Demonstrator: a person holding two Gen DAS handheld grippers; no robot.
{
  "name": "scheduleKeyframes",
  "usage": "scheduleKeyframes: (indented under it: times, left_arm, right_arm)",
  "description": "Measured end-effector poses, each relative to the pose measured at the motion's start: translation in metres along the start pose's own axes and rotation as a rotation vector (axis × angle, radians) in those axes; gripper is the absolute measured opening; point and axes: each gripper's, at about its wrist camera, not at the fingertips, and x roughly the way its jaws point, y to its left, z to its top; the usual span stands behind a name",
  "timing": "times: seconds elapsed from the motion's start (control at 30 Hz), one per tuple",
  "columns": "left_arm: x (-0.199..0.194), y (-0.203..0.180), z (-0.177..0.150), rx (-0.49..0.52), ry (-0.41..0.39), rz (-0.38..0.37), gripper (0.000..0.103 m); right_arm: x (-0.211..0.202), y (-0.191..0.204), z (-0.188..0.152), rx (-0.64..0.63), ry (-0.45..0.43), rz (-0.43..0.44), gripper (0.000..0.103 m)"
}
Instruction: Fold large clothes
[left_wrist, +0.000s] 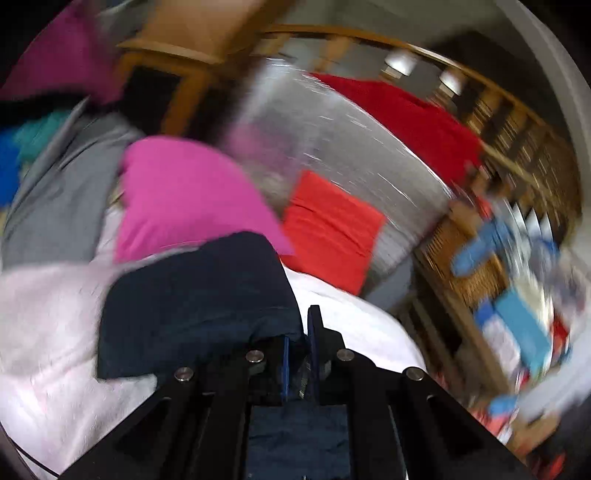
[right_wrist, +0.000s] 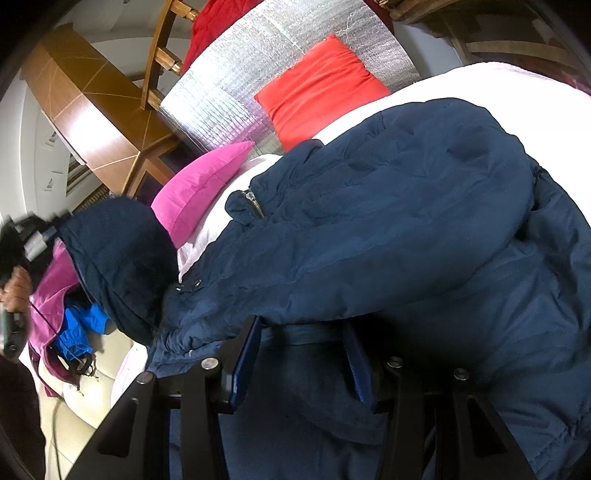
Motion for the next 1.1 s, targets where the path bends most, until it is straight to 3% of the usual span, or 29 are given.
scheduleKeyframes:
  times: [0.2, 0.33, 0.37, 0.4, 0.43, 0.47, 0.6, 0.73, 0.83, 0.9, 0.97, 1.1]
  left_arm:
    - [0.061, -0.053, -0.055, 0.182, 0.236, 0.001, 0.009]
    - [0.114, -0.020, -0.105, 0.064, 0.456, 0.003, 0.010]
    - [0.124, -0.004, -0.119, 0.000, 0.507, -0.009, 0.016]
    - [0.130, 0.015, -0.132, -0.081, 0.556, -0.030, 0.035]
    - [0.131, 0.027, -0.140, -0.130, 0.580, -0.030, 0.045]
    - [0.128, 0.037, -0.146, -0.167, 0.589, -0.028, 0.053]
    - [0.091, 0.048, -0.159, -0.178, 0.552, -0.061, 0.061]
    - [0.039, 0.062, -0.158, -0.208, 0.465, -0.037, 0.064]
    - [0.007, 0.085, -0.155, -0.298, 0.401, 0.009, 0.065]
    - [-0.006, 0.093, -0.154, -0.344, 0.375, 0.059, 0.065]
    - [-0.026, 0.107, -0.155, -0.382, 0.347, 0.128, 0.065]
    - [-0.053, 0.125, -0.159, -0.418, 0.313, 0.223, 0.065]
  right_arm:
    - [-0.001, -0.002, 0.000, 0.009, -0.006, 0.015, 0.050]
    - [-0.001, -0.002, -0.001, 0.009, -0.006, 0.015, 0.050]
    - [-0.001, -0.002, -0.001, 0.009, -0.006, 0.015, 0.050]
    - [-0.001, -0.002, -0.001, 0.009, -0.006, 0.015, 0.050]
    - [-0.001, -0.002, -0.001, 0.009, -0.006, 0.015, 0.050]
    - [-0.001, -0.002, -0.001, 0.009, -0.006, 0.015, 0.050]
    - [-0.001, -0.002, -0.001, 0.008, -0.006, 0.014, 0.050]
    - [-0.001, -0.002, -0.001, 0.005, -0.005, 0.011, 0.050]
    - [-0.001, -0.001, 0.000, 0.001, 0.002, 0.002, 0.051]
    - [0.001, 0.005, 0.003, -0.018, 0.032, -0.018, 0.056]
    - [-0.003, 0.017, 0.006, -0.059, 0.073, -0.043, 0.078]
    - [-0.019, 0.060, 0.015, -0.214, 0.080, -0.098, 0.080]
